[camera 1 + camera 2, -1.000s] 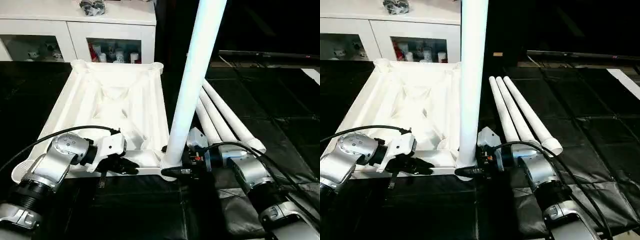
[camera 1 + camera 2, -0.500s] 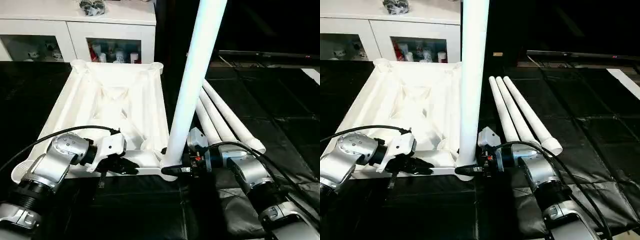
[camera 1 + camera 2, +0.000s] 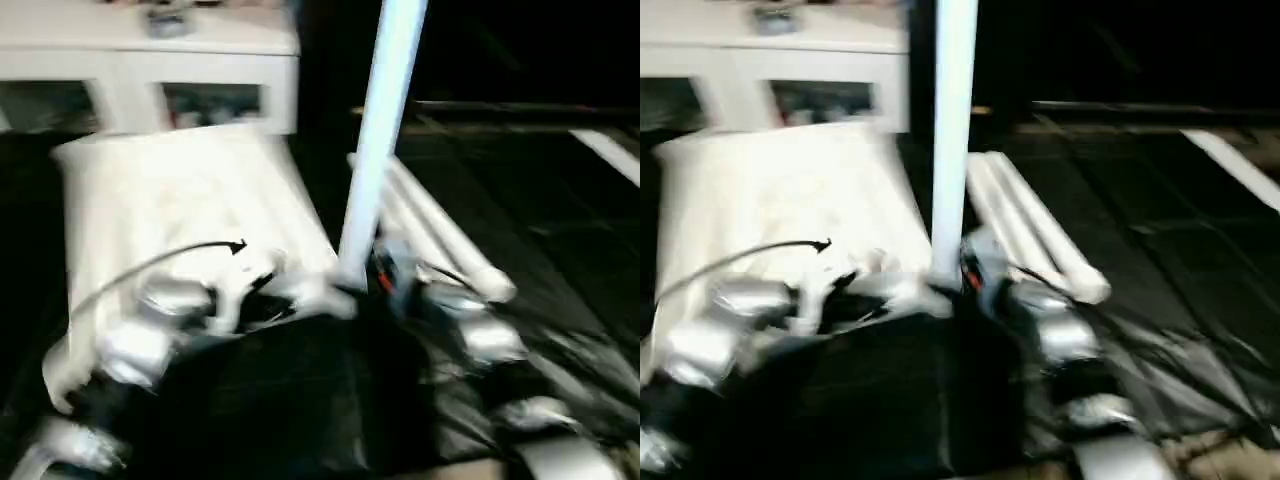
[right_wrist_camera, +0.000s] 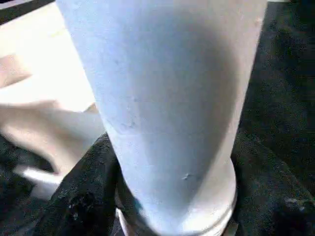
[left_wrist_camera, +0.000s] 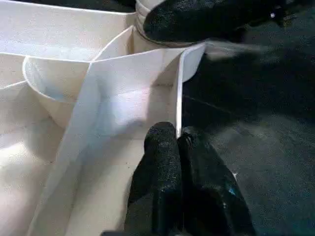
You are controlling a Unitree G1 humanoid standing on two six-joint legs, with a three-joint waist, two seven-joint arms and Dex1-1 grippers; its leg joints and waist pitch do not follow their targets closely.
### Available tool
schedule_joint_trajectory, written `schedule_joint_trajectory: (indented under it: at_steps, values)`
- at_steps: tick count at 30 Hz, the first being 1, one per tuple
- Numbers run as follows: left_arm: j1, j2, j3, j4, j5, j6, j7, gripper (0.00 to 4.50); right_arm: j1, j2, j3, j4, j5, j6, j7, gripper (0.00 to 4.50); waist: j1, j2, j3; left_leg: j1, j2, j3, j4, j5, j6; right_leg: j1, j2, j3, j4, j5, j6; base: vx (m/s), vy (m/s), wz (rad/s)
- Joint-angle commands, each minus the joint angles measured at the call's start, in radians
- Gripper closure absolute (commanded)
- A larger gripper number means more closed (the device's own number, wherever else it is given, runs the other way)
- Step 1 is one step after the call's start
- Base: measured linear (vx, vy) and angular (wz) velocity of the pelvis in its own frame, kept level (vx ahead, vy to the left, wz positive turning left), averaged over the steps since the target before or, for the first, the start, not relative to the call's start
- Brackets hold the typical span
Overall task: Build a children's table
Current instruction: Rotate leg to tighten
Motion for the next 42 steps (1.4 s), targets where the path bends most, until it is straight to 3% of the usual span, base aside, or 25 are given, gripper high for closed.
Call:
schedule_joint_trajectory:
  at_steps: [1,3,5,9,12,13,15,16,17,21,25,31,35,38,39,42]
  values:
    - [-0.005,-0.089,-0.065,-0.079,-0.010,0.015,0.046,4.50,-0.023,0.120,0.109,0.001,-0.016,0.006,0.015,1.80,0.006,0.004,-0.057,-0.005,0.036,-0.013,-0.065,-0.211,0.000,0.045,-0.086,0.056,-0.094,-0.268,-0.161,0.000,0.000,0.00]
    - [0.004,-0.101,-0.069,-0.093,-0.001,0.027,0.062,4.50,-0.025,0.129,0.121,-0.001,-0.034,-0.005,0.001,1.80,0.006,0.007,-0.059,-0.005,0.035,-0.011,-0.062,-0.183,0.011,0.045,-0.084,0.056,-0.089,-0.211,-0.167,0.000,0.000,0.00]
    - [0.012,-0.102,-0.076,-0.108,0.005,0.046,0.084,4.50,-0.019,0.135,0.128,-0.003,-0.047,-0.017,0.006,1.24,0.005,0.005,-0.062,-0.008,0.036,-0.011,-0.060,-0.148,0.023,0.049,-0.082,0.055,-0.078,-0.130,-0.183,0.000,0.000,0.00]
    - [0.006,-0.049,-0.063,-0.103,0.020,0.056,0.100,4.50,0.005,0.113,0.121,-0.002,-0.057,-0.041,0.027,1.01,0.005,0.007,-0.060,-0.008,0.034,-0.009,-0.060,-0.152,0.034,0.049,-0.083,0.055,-0.082,-0.134,-0.185,0.000,0.000,0.00]
    - [0.000,0.006,-0.043,-0.080,0.032,0.013,0.061,4.50,0.024,0.074,0.116,-0.020,-0.057,-0.070,0.059,0.72,0.004,0.009,-0.057,-0.004,0.035,-0.010,-0.063,-0.190,0.028,0.045,-0.083,0.056,-0.088,-0.188,-0.172,0.000,0.000,0.00]
    - [-0.002,0.024,-0.038,-0.064,0.032,-0.009,0.040,4.50,0.031,0.058,0.117,-0.033,-0.055,-0.081,0.081,0.65,0.004,0.019,-0.056,-0.004,0.035,-0.012,-0.064,-0.201,0.022,0.044,-0.083,0.056,-0.089,-0.199,-0.171,0.000,0.000,0.00]
    - [-0.005,0.048,-0.034,-0.047,0.030,-0.036,0.011,4.50,0.039,0.037,0.116,-0.049,-0.049,-0.089,0.110,0.61,0.007,0.016,-0.056,-0.003,0.033,-0.012,-0.064,-0.207,0.023,0.044,-0.081,0.057,-0.091,-0.198,-0.163,0.000,0.000,0.00]
    - [-0.011,0.068,-0.026,-0.027,0.027,-0.054,-0.009,4.50,0.045,0.014,0.114,-0.061,-0.046,-0.104,0.138,0.33,0.007,0.015,-0.058,-0.002,0.036,-0.011,-0.064,-0.202,0.021,0.044,-0.082,0.058,-0.087,-0.176,-0.171,0.000,0.000,0.00]
    - [-0.017,0.094,-0.023,-0.006,0.017,-0.096,-0.054,4.50,0.052,-0.014,0.110,-0.078,-0.034,-0.114,0.189,0.24,0.008,0.024,-0.059,0.000,0.036,-0.011,-0.064,-0.208,0.019,0.042,-0.080,0.057,-0.086,-0.164,-0.176,0.000,0.000,0.00]
    - [-0.026,0.166,-0.036,0.038,-0.009,-0.204,-0.181,4.50,0.063,-0.080,0.094,-0.114,0.002,-0.124,0.316,0.08,0.010,0.021,-0.061,-0.003,0.035,-0.011,-0.061,-0.197,0.036,0.046,-0.079,0.058,-0.079,-0.097,-0.189,0.000,0.000,0.00]
    - [-0.046,0.229,-0.059,0.098,-0.030,-0.296,-0.316,4.50,0.067,-0.145,0.100,-0.136,0.027,-0.131,0.438,0.08,0.018,0.023,-0.062,-0.001,0.038,-0.010,-0.061,-0.190,0.037,0.047,-0.078,0.055,-0.075,-0.082,-0.208,0.000,0.000,0.00]
    - [-0.093,0.276,-0.093,0.182,-0.053,-0.386,-0.481,4.50,0.088,-0.214,0.144,-0.217,0.072,-0.054,0.632,0.08,0.040,0.021,-0.063,0.000,0.040,-0.006,-0.058,-0.182,0.043,0.046,-0.080,0.054,-0.072,-0.065,-0.219,0.000,0.000,0.00]
    - [-0.111,0.289,-0.117,0.213,-0.046,-0.428,-0.530,4.50,0.085,-0.227,0.158,-0.216,0.069,-0.056,0.670,0.08,0.055,0.022,-0.061,0.005,0.043,-0.006,-0.060,-0.211,0.020,0.041,-0.085,0.056,-0.078,-0.138,-0.206,0.000,0.000,0.00]
    - [-0.134,0.290,-0.138,0.254,-0.035,-0.478,-0.575,4.50,0.069,-0.234,0.167,-0.194,0.065,-0.057,0.693,0.08,0.059,0.022,-0.062,0.006,0.043,-0.007,-0.061,-0.213,0.013,0.039,-0.084,0.056,-0.076,-0.132,-0.207,0.000,0.000,0.00]
    - [-0.137,0.287,-0.141,0.259,-0.035,-0.485,-0.580,4.50,0.064,-0.233,0.170,-0.185,0.058,-0.059,0.688,0.36,0.060,0.022,-0.062,0.005,0.044,-0.008,-0.062,-0.213,0.012,0.041,-0.084,0.055,-0.075,-0.128,-0.207,0.000,0.000,0.00]
    - [-0.142,0.283,-0.145,0.270,-0.036,-0.498,-0.589,4.50,0.059,-0.231,0.176,-0.173,0.046,-0.064,0.675,0.50,0.061,0.020,-0.064,0.003,0.043,-0.008,-0.061,-0.202,0.007,0.043,-0.086,0.055,-0.072,-0.111,-0.208,0.000,0.000,0.00]
